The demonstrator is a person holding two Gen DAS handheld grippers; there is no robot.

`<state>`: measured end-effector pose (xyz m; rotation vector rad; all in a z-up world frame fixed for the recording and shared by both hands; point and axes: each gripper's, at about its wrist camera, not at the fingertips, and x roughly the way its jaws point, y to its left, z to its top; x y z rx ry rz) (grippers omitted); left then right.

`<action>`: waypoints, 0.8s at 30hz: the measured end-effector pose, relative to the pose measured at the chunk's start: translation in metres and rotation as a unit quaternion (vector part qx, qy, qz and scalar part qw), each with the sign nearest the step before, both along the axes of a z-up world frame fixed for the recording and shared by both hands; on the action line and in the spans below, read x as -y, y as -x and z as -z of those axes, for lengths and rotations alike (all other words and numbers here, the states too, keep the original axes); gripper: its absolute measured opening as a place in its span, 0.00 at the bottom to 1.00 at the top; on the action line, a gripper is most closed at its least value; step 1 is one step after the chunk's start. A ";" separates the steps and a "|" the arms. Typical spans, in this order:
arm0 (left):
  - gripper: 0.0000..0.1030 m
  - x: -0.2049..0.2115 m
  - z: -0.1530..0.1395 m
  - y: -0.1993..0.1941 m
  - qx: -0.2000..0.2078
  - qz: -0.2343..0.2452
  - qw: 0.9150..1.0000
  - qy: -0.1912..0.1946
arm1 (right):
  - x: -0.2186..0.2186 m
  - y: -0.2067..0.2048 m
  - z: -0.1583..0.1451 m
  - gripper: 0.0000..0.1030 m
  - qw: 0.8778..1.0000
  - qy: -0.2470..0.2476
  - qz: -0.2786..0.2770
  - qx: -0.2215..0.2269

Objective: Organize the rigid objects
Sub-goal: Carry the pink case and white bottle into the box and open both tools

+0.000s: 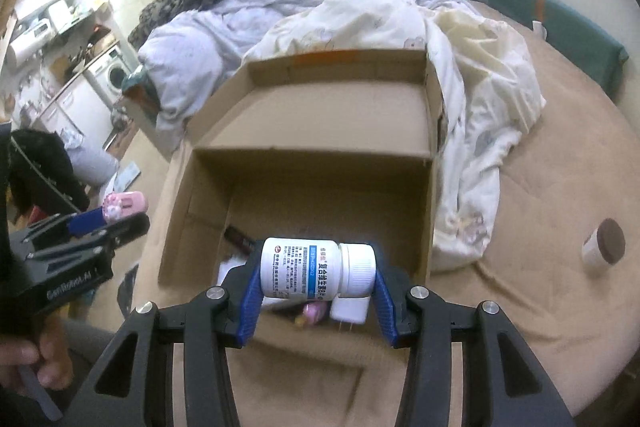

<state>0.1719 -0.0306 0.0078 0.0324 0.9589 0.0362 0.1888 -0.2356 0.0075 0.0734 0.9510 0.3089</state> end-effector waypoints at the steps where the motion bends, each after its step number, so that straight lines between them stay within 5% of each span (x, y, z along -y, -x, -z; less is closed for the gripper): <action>1: 0.45 0.004 -0.001 -0.003 0.004 0.004 1.000 -0.005 | 0.000 -0.006 0.001 0.48 1.000 -0.002 0.003 0.001; 6: 0.45 0.020 0.009 -0.020 0.004 0.027 0.999 -0.022 | 0.000 -0.024 0.019 0.48 1.000 -0.012 0.015 -0.008; 15: 0.45 0.015 0.074 -0.046 -0.055 0.016 0.998 -0.005 | -0.008 -0.042 0.067 0.48 0.997 -0.009 0.016 -0.076; 19: 0.45 0.022 0.089 -0.048 -0.064 0.026 0.997 -0.020 | -0.012 -0.043 0.087 0.48 0.990 -0.058 0.016 -0.130; 24: 0.45 0.023 0.105 -0.049 -0.085 0.025 0.996 -0.017 | -0.017 -0.040 0.093 0.48 0.990 -0.033 0.010 -0.138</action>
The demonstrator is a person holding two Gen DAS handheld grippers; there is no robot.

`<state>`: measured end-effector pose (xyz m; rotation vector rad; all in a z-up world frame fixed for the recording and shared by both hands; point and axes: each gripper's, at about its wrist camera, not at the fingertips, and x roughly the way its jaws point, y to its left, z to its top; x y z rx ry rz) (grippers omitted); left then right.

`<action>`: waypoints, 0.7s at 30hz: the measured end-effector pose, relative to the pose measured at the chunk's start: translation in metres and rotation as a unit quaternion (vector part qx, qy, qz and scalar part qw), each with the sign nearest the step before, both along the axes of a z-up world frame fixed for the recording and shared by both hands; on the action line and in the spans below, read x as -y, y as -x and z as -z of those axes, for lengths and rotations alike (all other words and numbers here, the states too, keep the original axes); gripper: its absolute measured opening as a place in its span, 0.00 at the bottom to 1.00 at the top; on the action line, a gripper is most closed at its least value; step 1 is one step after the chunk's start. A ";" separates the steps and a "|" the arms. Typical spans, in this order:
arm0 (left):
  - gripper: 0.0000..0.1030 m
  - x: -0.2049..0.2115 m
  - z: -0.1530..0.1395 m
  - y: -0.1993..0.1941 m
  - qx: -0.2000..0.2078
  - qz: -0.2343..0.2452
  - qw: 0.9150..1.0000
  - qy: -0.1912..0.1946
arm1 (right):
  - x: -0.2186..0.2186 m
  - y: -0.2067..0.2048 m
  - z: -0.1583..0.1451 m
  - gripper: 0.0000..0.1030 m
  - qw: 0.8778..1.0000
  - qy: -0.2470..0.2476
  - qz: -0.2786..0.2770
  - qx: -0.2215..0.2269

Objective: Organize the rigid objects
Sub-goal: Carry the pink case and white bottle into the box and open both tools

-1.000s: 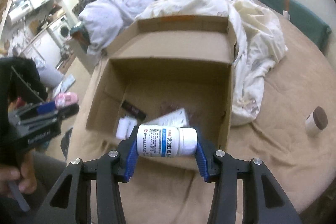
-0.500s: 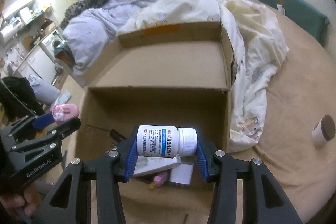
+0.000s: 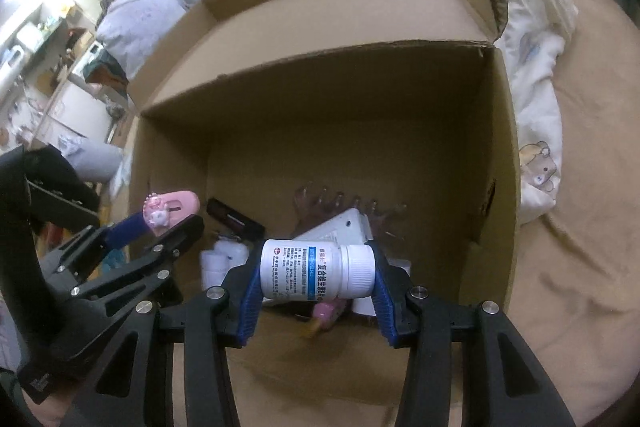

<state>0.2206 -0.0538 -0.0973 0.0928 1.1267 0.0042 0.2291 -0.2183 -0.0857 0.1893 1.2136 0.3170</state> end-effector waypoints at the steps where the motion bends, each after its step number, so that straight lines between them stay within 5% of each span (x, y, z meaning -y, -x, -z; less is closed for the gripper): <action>1: 0.45 0.001 0.003 0.000 -0.003 0.003 1.000 -0.003 | 0.000 0.000 0.001 0.48 1.000 0.005 -0.002 -0.002; 16: 0.45 0.002 0.022 0.001 -0.016 0.011 0.999 -0.029 | 0.003 0.002 0.014 0.49 0.999 0.030 0.005 -0.030; 19: 0.46 0.001 0.021 0.000 -0.014 0.012 1.000 -0.023 | 0.006 0.002 0.011 0.62 0.999 0.020 0.006 -0.024; 21: 0.57 0.002 0.019 0.001 -0.006 0.015 1.000 -0.023 | 0.007 0.002 0.006 0.77 1.000 0.019 0.008 -0.014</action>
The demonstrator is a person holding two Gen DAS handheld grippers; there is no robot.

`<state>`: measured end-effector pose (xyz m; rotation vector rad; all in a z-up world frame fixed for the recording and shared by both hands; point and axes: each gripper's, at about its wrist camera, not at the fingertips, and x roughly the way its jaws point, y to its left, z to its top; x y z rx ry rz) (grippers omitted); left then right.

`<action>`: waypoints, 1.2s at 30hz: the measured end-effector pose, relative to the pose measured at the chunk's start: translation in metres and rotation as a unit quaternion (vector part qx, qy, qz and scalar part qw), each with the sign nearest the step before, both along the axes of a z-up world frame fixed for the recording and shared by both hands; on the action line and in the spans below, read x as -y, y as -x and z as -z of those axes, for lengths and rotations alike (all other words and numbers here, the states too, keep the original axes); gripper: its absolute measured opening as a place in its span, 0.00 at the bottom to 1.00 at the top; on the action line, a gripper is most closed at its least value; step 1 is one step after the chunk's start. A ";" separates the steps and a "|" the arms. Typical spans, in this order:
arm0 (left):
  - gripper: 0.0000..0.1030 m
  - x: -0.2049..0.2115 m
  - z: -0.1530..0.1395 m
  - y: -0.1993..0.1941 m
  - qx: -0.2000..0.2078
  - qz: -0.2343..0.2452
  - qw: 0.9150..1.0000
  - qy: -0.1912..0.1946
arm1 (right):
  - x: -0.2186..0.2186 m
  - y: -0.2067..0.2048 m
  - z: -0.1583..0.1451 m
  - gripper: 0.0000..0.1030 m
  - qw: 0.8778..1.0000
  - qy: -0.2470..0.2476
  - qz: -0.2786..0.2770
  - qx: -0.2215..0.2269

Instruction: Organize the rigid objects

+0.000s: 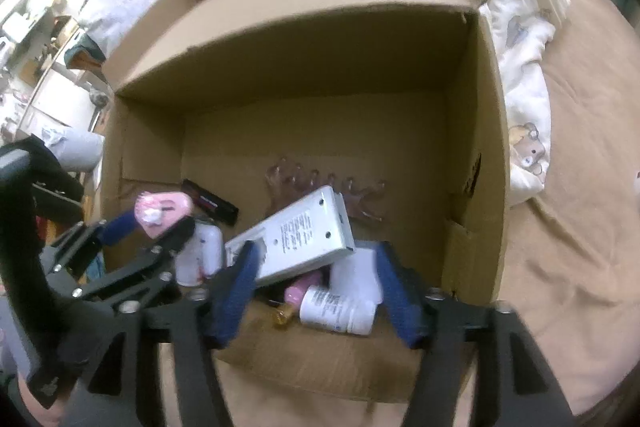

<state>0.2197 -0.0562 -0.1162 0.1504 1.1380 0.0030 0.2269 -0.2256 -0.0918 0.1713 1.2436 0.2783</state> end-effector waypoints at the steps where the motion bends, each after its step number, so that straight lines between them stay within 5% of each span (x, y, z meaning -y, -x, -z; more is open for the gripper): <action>1: 0.63 0.002 -0.001 0.001 0.002 0.001 1.000 -0.001 | 0.001 0.000 -0.003 0.81 1.000 -0.002 0.003 0.007; 3: 0.77 0.002 -0.004 0.002 0.004 0.002 1.000 0.011 | 0.006 0.000 -0.009 1.00 1.000 -0.016 0.014 0.020; 9: 0.99 0.001 -0.019 0.005 0.015 0.010 0.999 0.044 | 0.023 0.000 -0.025 1.00 0.995 -0.073 0.043 0.054; 17: 0.99 -0.002 -0.037 0.018 -0.002 -0.008 0.998 0.070 | 0.047 -0.002 -0.026 1.00 0.984 -0.133 0.106 0.044; 20: 0.99 -0.010 -0.049 0.021 0.002 -0.033 0.999 0.033 | 0.050 0.001 -0.031 1.00 0.986 -0.122 0.107 0.039; 23: 0.99 -0.022 -0.069 0.030 0.005 -0.056 0.998 0.040 | 0.050 0.018 -0.046 1.00 0.989 -0.084 0.107 0.052; 28: 0.99 -0.034 -0.110 0.057 0.048 -0.070 0.996 0.034 | 0.043 0.047 -0.079 1.00 0.991 -0.057 0.089 0.085; 36: 0.99 -0.033 -0.157 0.120 0.142 -0.028 0.988 0.052 | 0.032 0.104 -0.126 1.00 0.987 -0.018 0.063 0.149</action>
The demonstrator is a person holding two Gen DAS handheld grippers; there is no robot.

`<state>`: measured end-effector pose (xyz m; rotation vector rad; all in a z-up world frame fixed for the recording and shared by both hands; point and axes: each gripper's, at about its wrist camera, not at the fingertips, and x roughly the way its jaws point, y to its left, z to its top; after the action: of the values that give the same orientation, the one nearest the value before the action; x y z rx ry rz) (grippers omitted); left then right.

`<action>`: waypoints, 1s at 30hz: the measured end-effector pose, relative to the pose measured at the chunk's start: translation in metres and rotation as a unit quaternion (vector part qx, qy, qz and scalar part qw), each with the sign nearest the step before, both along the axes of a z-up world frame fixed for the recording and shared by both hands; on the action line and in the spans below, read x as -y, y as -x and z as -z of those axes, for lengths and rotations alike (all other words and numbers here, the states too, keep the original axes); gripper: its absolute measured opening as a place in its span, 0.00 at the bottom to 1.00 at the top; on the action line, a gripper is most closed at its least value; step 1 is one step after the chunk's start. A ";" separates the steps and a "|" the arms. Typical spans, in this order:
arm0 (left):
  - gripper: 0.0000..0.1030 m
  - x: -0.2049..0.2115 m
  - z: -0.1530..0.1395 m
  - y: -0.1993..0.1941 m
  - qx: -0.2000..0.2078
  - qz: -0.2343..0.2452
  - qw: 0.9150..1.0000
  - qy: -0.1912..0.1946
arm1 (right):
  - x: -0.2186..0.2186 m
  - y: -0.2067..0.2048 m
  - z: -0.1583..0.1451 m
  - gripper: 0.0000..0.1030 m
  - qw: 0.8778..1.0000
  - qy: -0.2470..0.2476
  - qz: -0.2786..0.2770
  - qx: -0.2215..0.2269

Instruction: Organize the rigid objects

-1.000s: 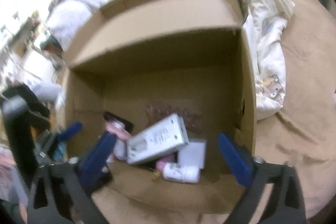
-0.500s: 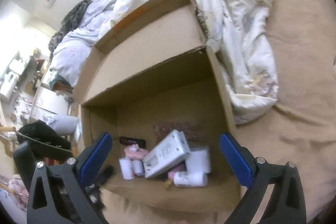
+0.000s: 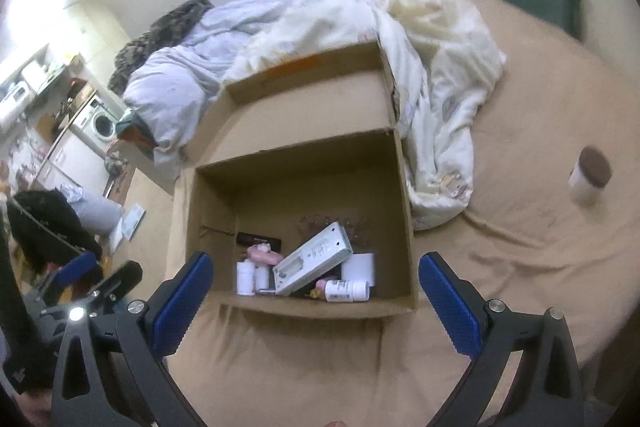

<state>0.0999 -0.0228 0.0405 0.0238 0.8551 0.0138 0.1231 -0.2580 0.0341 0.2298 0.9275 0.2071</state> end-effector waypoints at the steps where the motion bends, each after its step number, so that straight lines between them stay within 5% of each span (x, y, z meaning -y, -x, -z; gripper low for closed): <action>1: 0.99 0.000 -0.005 0.006 0.011 0.002 1.000 0.001 | -0.001 0.009 -0.004 1.00 1.000 0.007 -0.001 0.012; 14: 0.99 -0.004 -0.005 0.050 0.100 0.007 0.995 0.019 | -0.007 0.076 -0.008 1.00 0.984 0.069 0.009 0.166; 30: 0.99 0.004 0.020 0.043 0.063 0.014 0.998 0.025 | -0.006 0.058 0.019 1.00 0.994 0.042 0.024 0.098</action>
<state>0.0571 -0.0268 0.0202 -0.0118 0.7289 -0.0319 0.0652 -0.2519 0.0152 0.1509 0.7328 0.1442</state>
